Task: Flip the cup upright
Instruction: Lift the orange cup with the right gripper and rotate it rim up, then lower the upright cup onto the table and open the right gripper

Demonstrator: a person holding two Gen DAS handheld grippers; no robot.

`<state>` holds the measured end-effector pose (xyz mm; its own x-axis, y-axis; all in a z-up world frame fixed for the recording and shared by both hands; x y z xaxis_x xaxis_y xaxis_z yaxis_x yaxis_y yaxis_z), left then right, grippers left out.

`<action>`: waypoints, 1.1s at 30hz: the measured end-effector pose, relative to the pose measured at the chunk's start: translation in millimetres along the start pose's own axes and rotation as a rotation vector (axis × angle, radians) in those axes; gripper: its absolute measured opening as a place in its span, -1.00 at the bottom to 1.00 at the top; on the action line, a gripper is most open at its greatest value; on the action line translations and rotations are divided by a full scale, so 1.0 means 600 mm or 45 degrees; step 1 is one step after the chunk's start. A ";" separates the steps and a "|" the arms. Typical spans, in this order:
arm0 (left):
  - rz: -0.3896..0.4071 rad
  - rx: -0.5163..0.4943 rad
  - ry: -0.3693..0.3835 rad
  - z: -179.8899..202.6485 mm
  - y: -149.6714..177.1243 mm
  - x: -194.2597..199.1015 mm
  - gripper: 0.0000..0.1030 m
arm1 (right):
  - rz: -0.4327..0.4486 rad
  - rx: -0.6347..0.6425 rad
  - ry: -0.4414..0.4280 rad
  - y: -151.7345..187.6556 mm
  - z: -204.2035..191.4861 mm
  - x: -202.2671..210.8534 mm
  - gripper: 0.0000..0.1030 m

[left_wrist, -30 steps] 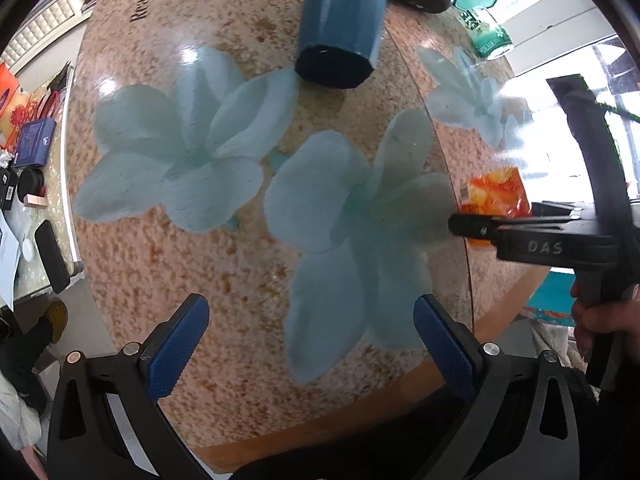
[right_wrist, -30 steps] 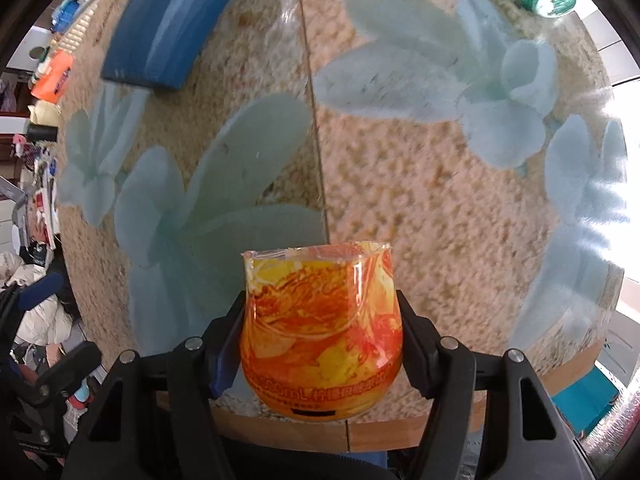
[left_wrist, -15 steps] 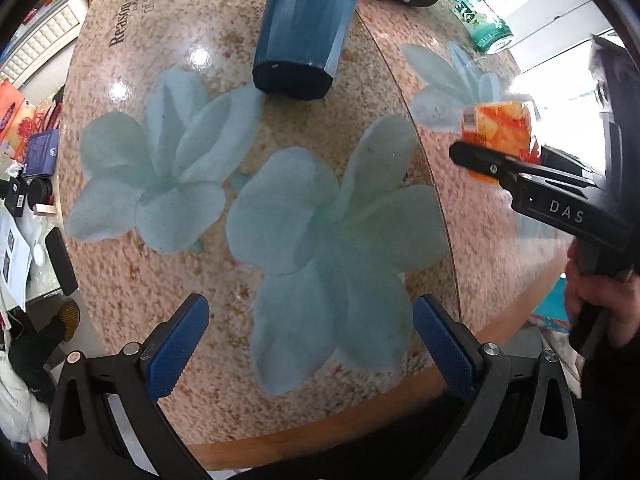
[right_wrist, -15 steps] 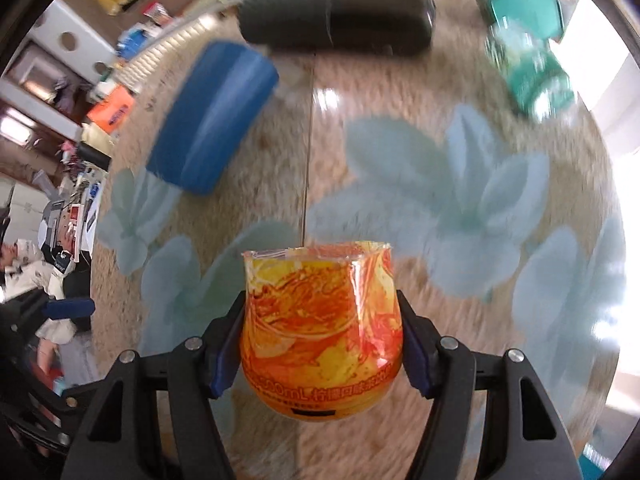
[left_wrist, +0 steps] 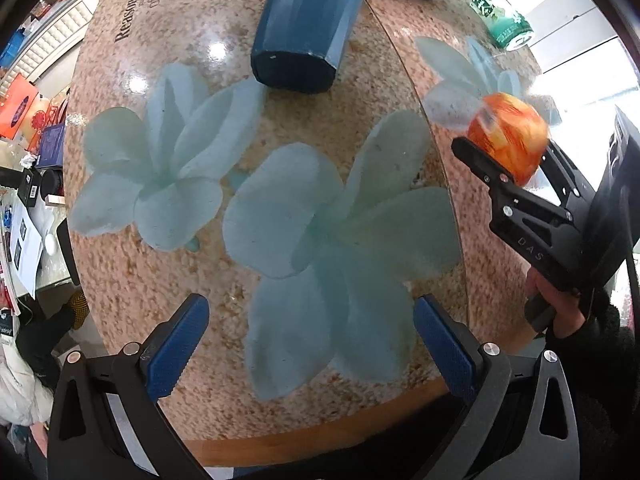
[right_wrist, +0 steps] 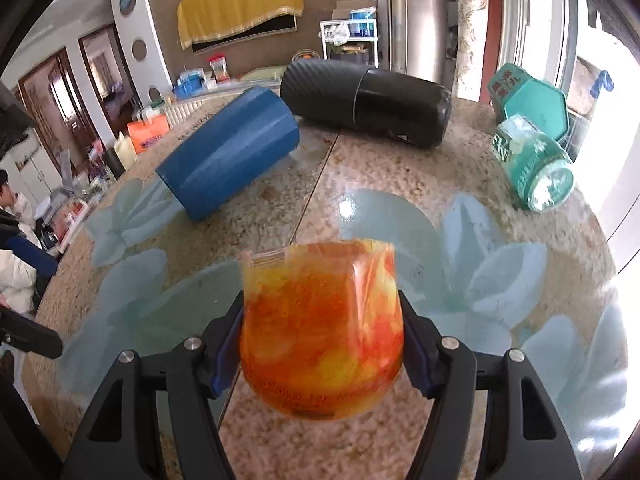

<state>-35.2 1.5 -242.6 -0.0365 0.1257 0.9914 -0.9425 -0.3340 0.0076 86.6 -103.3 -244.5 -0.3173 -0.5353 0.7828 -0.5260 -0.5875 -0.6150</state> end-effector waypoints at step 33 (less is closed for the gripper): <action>0.374 -0.038 0.162 0.033 -0.092 0.146 0.99 | -0.087 -0.230 -0.013 -0.132 0.028 0.184 1.00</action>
<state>19.8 12.6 -153.7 -0.3480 0.1445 0.9263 -0.8949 -0.3458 -0.2822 106.2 -126.2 -110.9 -0.2687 -0.5046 0.8205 -0.6795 -0.5044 -0.5328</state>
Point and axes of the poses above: each gripper's, at about its wrist camera, not at the fingertips, and x roughly against the way its jaws point, z to its right, y to its underside, the point moved 8 cm from there along -x, roughly the way its jaws point, and after that the axes turned 1 degree about -x, right-handed, at the moved point
